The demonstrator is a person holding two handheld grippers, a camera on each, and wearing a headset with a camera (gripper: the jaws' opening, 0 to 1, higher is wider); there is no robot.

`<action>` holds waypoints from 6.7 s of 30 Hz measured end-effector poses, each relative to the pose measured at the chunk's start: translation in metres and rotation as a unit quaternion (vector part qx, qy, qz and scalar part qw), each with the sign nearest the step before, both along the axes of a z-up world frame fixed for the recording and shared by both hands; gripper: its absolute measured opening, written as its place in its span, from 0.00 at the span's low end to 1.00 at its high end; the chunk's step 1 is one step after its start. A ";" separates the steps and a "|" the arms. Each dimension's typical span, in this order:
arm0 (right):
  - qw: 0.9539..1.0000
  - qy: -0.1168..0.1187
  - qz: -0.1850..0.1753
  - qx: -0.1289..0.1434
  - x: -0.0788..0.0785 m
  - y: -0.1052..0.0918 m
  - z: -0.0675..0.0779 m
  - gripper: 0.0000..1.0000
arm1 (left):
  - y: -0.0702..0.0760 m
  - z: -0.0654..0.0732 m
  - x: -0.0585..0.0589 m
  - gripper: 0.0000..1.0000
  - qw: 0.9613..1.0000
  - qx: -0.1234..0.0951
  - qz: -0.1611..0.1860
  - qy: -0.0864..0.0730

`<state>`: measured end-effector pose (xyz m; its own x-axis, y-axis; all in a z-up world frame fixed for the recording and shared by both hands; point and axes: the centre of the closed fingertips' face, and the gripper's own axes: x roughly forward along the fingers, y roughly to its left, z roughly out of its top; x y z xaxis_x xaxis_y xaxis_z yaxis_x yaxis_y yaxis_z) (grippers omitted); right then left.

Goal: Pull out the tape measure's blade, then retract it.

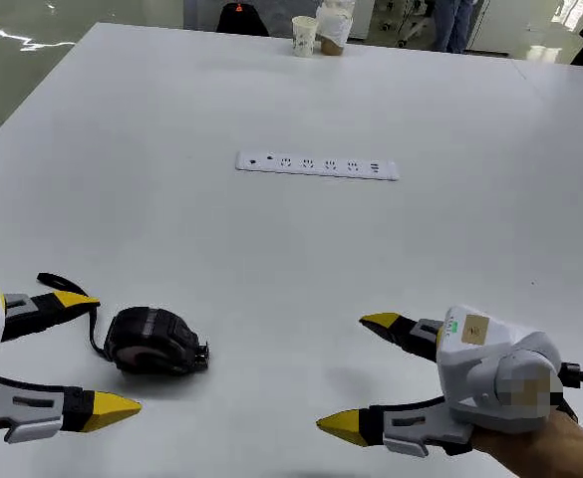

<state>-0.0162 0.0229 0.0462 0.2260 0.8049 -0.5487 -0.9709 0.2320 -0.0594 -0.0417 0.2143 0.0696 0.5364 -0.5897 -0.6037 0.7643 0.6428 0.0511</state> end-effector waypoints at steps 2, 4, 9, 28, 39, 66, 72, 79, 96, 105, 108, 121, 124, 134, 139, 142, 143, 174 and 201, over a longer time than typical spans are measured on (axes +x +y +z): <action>1.000 -0.004 0.014 -0.001 0.001 0.004 -0.001 0.69 | -0.001 -0.001 0.002 0.64 1.000 0.004 -0.009 0.003; 1.000 -0.005 0.022 -0.003 0.003 0.007 -0.002 0.67 | 0.000 -0.003 0.004 0.62 1.000 0.010 -0.017 0.005; 0.999 -0.008 0.047 -0.006 0.006 0.018 -0.004 0.62 | 0.001 -0.007 0.007 0.56 0.999 0.024 -0.039 0.018; 0.990 -0.014 0.133 -0.036 0.011 0.058 -0.018 0.44 | 0.006 -0.020 0.024 0.41 0.991 0.067 -0.109 0.048; 0.984 -0.009 0.168 -0.049 0.010 0.081 -0.024 0.35 | 0.009 -0.031 0.026 0.37 0.981 0.102 -0.148 0.073; 0.979 0.030 0.196 -0.055 0.009 0.129 -0.045 0.25 | 0.012 -0.040 0.028 0.27 0.967 0.121 -0.199 0.098; 0.978 0.032 0.199 -0.057 0.009 0.134 -0.048 0.23 | 0.011 -0.044 0.026 0.25 0.966 0.126 -0.205 0.096; 0.977 0.036 0.202 -0.060 0.009 0.142 -0.052 0.19 | 0.012 -0.044 0.027 0.24 0.966 0.125 -0.205 0.093; 0.975 0.031 0.209 -0.069 0.008 0.148 -0.059 0.11 | 0.011 -0.044 0.027 0.23 0.972 0.113 -0.187 0.091; 0.973 0.013 0.216 -0.074 0.008 0.147 -0.058 0.09 | 0.011 -0.044 0.027 0.23 0.971 0.115 -0.187 0.091; 0.973 0.010 0.219 -0.076 0.008 0.147 -0.058 0.09 | 0.012 -0.044 0.026 0.23 0.971 0.116 -0.187 0.091; 0.973 0.011 0.219 -0.075 0.008 0.142 -0.058 0.09 | 0.012 -0.044 0.027 0.22 0.970 0.117 -0.190 0.092; 0.973 0.010 0.218 -0.076 0.009 0.138 -0.058 0.09 | 0.012 -0.044 0.027 0.22 0.970 0.117 -0.190 0.093; 0.972 0.008 0.218 -0.082 0.012 0.127 -0.058 0.09 | 0.012 -0.044 0.027 0.23 0.970 0.117 -0.189 0.094; 0.972 0.009 0.218 -0.084 0.014 0.120 -0.057 0.09 | 0.011 -0.043 0.027 0.23 0.970 0.117 -0.189 0.095; 0.972 0.009 0.218 -0.085 0.014 0.117 -0.057 0.09 | 0.011 -0.043 0.027 0.23 0.970 0.117 -0.188 0.095; 0.972 0.009 0.218 -0.085 0.014 0.115 -0.057 0.09 | 0.011 -0.043 0.027 0.23 0.970 0.118 -0.188 0.095; 0.972 0.005 0.209 -0.102 0.023 0.074 -0.056 0.09 | 0.012 -0.044 0.027 0.22 0.966 0.142 -0.188 0.102; 0.973 0.005 0.200 -0.112 0.028 0.047 -0.056 0.09 | 0.011 -0.045 0.027 0.22 0.962 0.161 -0.192 0.109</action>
<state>0.0115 0.0700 -0.0101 -0.0885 0.6877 -0.7206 -0.9816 -0.1830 -0.0540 -0.0147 0.2249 0.0244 0.1552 -0.4825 -0.8620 0.9575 0.2883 0.0111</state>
